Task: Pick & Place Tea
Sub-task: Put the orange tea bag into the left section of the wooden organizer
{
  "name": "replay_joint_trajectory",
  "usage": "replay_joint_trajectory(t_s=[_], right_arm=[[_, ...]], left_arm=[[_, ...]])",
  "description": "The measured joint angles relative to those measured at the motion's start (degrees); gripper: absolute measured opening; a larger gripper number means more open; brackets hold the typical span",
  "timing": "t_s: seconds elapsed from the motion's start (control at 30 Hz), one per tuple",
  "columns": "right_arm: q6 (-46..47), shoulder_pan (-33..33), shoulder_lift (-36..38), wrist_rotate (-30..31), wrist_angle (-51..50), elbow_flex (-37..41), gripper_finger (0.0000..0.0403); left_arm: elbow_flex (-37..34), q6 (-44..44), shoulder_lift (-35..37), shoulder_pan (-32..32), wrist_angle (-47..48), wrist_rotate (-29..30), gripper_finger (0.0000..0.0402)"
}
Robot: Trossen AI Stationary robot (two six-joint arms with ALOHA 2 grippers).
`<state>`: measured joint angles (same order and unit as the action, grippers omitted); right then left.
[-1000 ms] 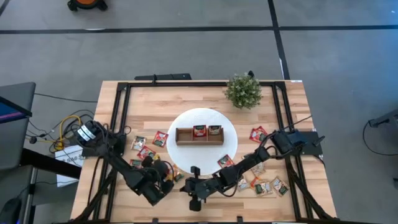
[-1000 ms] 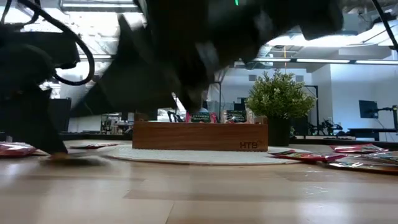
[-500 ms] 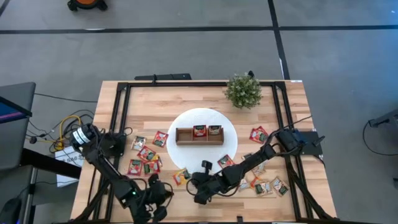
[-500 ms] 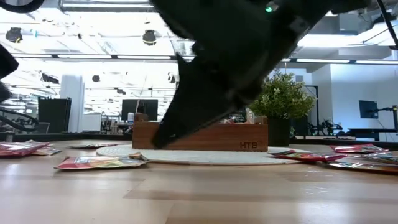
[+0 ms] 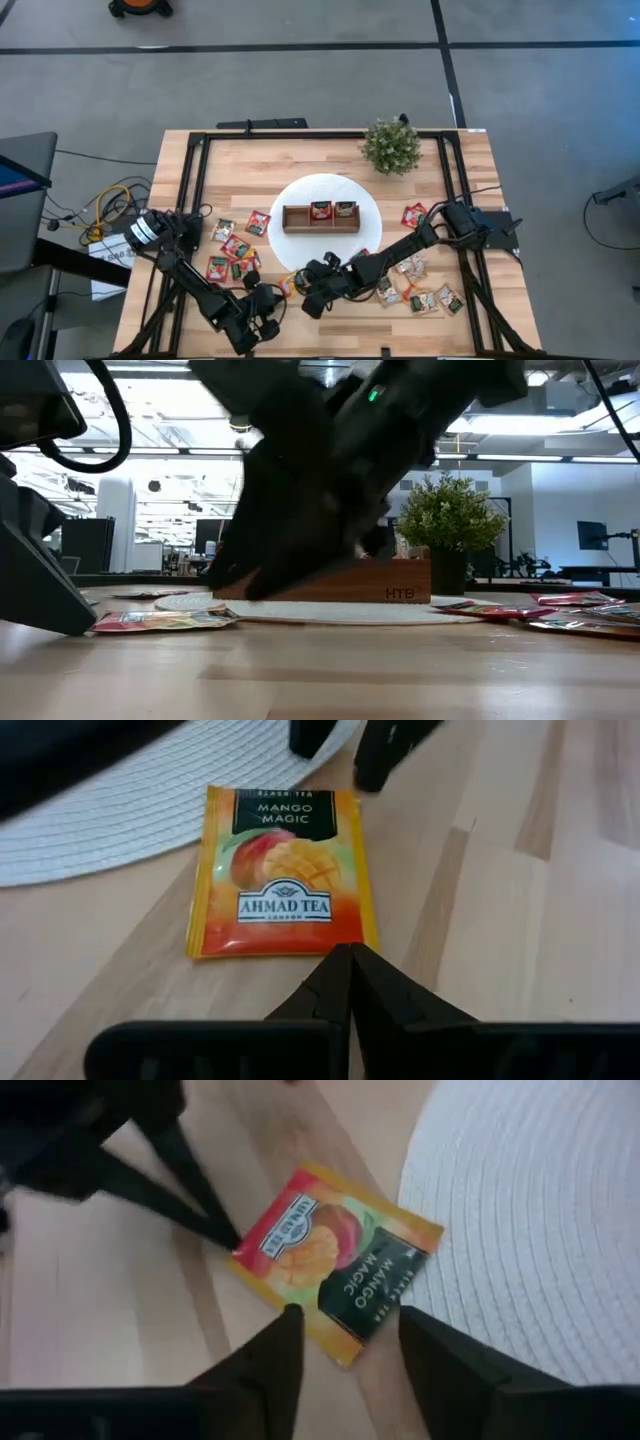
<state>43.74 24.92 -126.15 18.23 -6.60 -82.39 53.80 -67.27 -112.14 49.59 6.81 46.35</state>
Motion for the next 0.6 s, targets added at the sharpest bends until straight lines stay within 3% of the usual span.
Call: replay_joint_trajectory(t_s=[0.13,0.27,0.6], right_arm=[[3.9,0.03,-1.54,-0.63,0.34,-0.1,0.0187],[4.57,0.19,-2.06,-0.09,1.5,-0.04,0.0174],[-1.68,1.15,-2.48,2.28,2.13,0.18,0.0034]], left_arm=[[0.07,-0.33,-0.86,-0.09,-0.33,0.02,0.0001],[0.07,-0.48,-0.96,-0.05,-0.82,0.04,0.0001],[-0.02,-1.08,-1.15,-0.05,-2.31,2.19,0.0001]])
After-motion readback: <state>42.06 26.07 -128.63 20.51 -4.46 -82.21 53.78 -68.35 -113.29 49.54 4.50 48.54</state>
